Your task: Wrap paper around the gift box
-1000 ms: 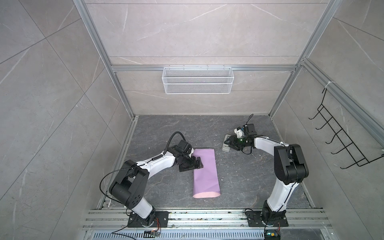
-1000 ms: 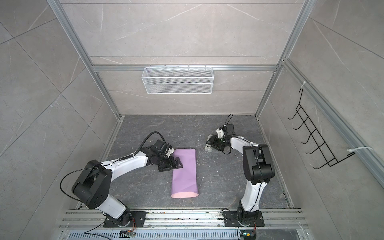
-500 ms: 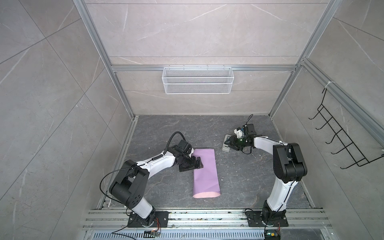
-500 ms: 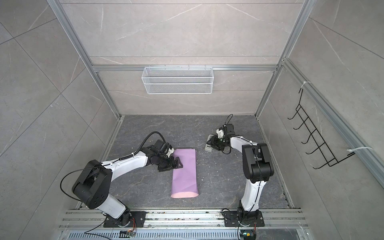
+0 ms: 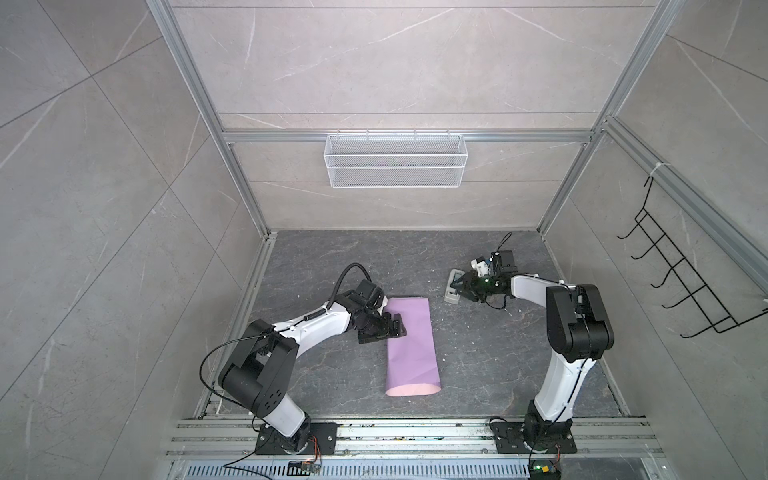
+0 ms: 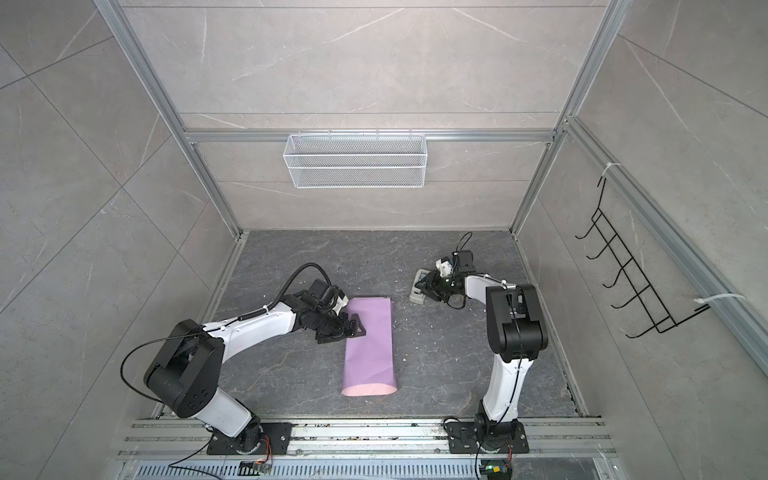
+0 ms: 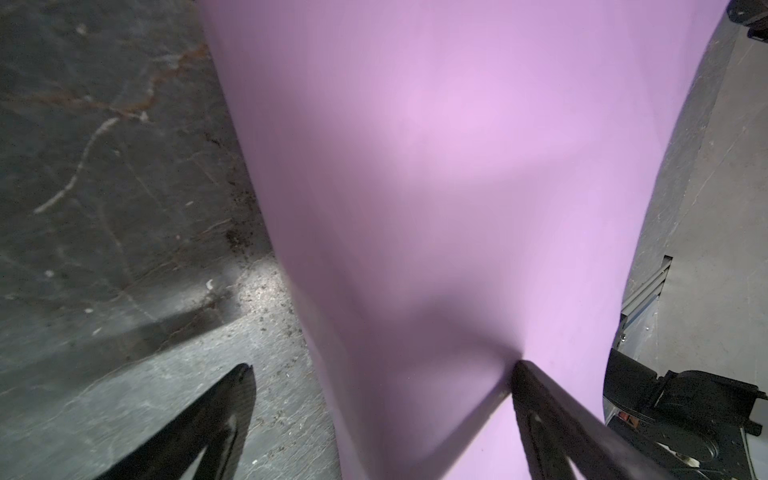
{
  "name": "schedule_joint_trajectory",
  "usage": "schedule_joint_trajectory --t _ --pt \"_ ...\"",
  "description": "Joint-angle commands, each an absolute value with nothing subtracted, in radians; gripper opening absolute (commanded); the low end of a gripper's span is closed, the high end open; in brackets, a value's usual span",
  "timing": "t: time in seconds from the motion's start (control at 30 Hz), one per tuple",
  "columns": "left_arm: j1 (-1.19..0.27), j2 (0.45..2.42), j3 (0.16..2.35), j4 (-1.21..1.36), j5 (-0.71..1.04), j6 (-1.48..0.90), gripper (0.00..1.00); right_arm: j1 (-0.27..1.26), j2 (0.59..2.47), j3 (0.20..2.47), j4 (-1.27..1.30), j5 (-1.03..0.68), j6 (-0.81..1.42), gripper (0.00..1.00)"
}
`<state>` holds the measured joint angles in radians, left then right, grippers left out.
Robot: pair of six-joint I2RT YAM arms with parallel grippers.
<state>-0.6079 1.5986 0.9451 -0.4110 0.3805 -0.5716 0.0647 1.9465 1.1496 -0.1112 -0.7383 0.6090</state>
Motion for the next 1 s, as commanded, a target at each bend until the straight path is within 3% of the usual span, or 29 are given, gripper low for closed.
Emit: schedule_joint_trajectory --t 0.0,0.97 --pt "-0.616 1.641 0.93 -0.496 0.309 -0.554 0.97 0.063 2.004 1.109 -0.12 -0.693 0.632 0.37" --pt "-0.616 1.637 0.931 -0.5 0.304 -0.555 0.97 0.039 2.019 1.019 0.092 -0.781 0.765 0.28"
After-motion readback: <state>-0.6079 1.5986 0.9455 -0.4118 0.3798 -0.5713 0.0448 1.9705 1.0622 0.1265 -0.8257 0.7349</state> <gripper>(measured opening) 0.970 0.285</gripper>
